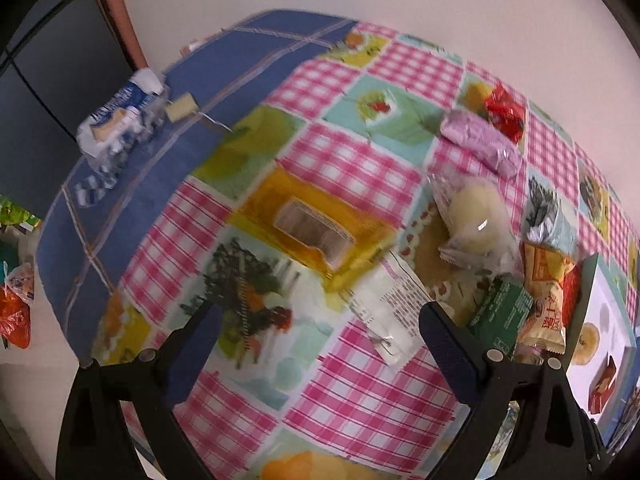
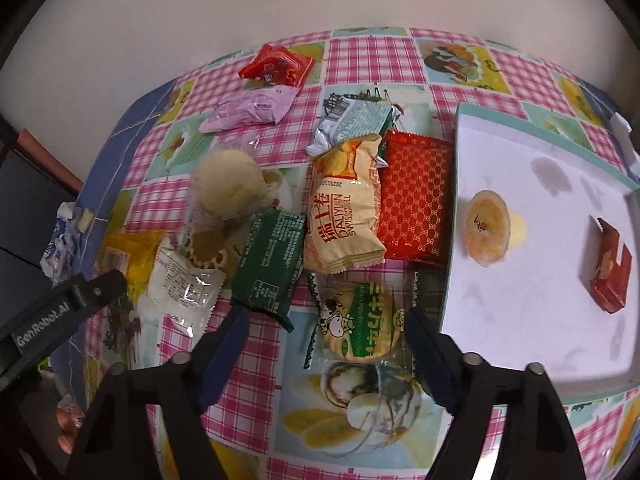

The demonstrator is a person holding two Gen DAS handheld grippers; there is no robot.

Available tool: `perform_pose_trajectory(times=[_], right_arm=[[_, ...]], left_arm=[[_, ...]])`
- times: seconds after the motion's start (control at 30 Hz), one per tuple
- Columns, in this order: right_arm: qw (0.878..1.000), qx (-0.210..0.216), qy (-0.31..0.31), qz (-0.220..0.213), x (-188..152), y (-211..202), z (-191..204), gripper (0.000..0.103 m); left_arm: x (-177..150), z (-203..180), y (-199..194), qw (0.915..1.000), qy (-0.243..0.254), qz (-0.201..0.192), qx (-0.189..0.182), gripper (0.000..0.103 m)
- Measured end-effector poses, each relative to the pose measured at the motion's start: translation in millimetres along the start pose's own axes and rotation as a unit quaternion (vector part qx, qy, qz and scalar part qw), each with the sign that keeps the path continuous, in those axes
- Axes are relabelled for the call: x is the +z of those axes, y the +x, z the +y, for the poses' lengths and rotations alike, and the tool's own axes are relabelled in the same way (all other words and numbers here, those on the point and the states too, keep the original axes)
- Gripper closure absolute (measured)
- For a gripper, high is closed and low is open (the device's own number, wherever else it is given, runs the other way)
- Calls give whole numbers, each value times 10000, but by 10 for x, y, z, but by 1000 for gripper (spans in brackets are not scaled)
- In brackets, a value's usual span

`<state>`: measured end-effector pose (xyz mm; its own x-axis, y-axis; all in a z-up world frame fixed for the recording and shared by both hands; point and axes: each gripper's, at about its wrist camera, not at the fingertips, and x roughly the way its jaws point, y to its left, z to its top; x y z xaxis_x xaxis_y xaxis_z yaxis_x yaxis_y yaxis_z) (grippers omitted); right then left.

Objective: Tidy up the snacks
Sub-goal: 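Move both tools back over the snacks toward the white pouch and green biscuit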

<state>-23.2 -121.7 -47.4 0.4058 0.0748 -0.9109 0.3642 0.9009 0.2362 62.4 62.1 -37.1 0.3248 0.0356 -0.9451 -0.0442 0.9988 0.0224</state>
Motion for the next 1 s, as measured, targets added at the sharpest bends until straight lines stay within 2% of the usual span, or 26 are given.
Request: perform_pose_trajectory(times=[0.13,0.2,0.6,1.0], right_arm=[[9998,-53,122,123,19,81,-79,32],[9996,-107,174,188,26,121,-129,40],[9994,-219,-8,250,35,175,-93,41],[9987,276,-31,416,4,198,-16,42]], left_arm=[[-3,-103,156,9997,32,259,-39,4],[0,-156,222,9993,56,362,-89,4],[27,-426,497,9974,174,620,-324,4],[42,-449,701,9966,-19,721,-398,4]])
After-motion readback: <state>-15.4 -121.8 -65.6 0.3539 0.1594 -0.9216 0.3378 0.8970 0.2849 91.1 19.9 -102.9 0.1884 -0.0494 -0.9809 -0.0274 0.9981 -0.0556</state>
